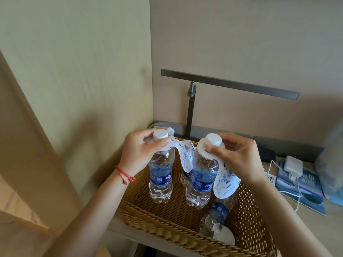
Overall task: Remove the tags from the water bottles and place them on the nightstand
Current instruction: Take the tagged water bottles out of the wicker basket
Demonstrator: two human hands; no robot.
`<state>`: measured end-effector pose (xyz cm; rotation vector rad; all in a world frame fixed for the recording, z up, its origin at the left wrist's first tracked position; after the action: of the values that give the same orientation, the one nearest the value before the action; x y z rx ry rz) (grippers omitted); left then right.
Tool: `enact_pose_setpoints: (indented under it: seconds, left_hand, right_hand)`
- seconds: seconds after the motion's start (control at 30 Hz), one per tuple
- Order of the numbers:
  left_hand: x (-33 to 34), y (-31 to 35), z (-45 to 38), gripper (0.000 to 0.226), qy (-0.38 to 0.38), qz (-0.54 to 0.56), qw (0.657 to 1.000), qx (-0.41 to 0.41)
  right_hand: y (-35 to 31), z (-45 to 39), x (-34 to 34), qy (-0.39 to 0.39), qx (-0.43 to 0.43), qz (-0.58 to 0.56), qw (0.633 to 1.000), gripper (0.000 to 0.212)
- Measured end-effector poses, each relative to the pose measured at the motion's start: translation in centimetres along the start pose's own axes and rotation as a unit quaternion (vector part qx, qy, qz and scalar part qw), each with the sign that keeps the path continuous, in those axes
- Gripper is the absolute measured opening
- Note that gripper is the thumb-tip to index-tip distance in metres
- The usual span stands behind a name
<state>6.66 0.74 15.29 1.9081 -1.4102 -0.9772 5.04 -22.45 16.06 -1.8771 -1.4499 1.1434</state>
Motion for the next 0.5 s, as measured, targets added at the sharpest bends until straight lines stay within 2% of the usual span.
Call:
enact_pose_setpoints:
  seconds: [0.5]
  left_hand:
    - [0.6, 10.0, 6.0, 0.018, 0.115, -0.035, 0.993, -0.018]
  right_hand:
    - [-5.7, 1.6, -4.4, -0.105, -0.091, -0.144, 0.980, 0.021]
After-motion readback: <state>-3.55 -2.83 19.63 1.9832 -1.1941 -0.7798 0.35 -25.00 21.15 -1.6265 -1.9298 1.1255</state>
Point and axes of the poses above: each hand's wrist, its own z-axis away from the middle knuckle, its own x-axis out of the palm, y = z × x, the point moved 8 cm from there along -z, towards the middle knuckle, and after that the axes turned 2 degrees about z, right-handed, at the moved point
